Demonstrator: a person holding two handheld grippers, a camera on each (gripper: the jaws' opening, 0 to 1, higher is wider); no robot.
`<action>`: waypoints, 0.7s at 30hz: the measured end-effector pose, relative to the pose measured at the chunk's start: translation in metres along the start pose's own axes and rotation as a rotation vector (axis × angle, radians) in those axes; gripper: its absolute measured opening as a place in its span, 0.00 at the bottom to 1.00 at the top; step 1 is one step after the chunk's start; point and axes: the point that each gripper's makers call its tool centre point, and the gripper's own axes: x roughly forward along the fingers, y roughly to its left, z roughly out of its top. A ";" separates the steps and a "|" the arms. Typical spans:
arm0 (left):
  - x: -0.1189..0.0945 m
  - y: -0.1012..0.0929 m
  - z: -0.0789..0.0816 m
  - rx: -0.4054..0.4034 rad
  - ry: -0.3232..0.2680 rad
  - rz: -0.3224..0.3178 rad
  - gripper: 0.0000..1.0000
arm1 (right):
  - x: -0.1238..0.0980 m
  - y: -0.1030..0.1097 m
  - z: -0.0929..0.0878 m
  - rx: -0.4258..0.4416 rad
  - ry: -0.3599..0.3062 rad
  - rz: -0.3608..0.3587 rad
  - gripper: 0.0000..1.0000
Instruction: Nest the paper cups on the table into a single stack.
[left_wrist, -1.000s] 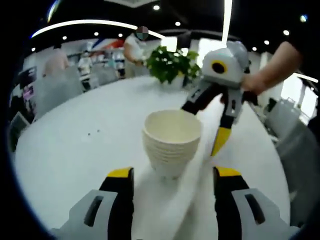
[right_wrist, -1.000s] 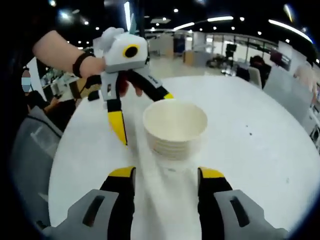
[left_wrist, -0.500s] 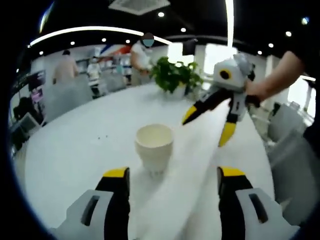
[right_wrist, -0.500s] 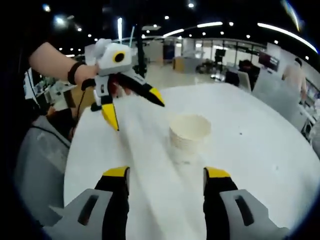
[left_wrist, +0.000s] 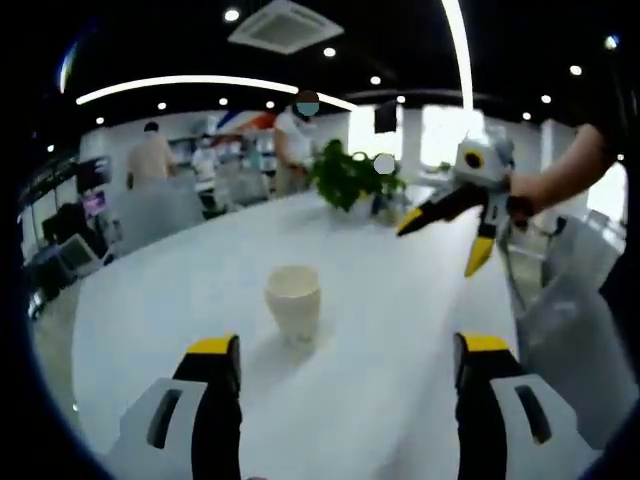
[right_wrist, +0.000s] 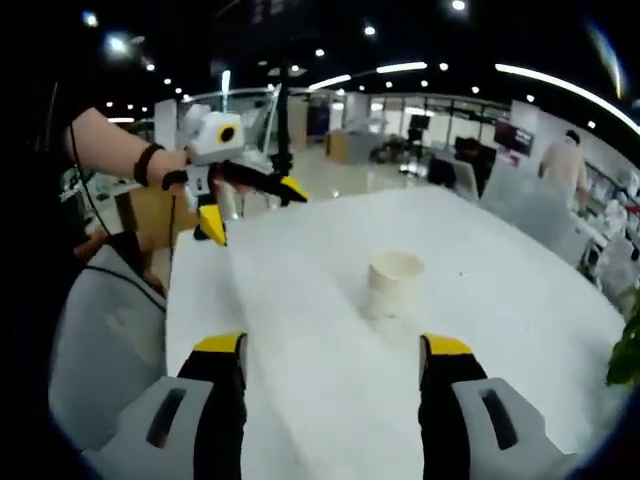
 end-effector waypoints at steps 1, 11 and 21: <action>-0.004 -0.004 -0.003 -0.001 0.001 0.002 0.87 | -0.001 0.003 -0.001 0.004 -0.001 -0.002 0.69; -0.050 -0.041 -0.010 -0.061 -0.060 0.039 0.97 | -0.025 0.036 -0.005 0.064 -0.037 -0.060 0.84; -0.080 -0.059 -0.013 -0.064 -0.104 0.063 0.99 | -0.057 0.048 -0.013 0.034 -0.040 -0.158 0.96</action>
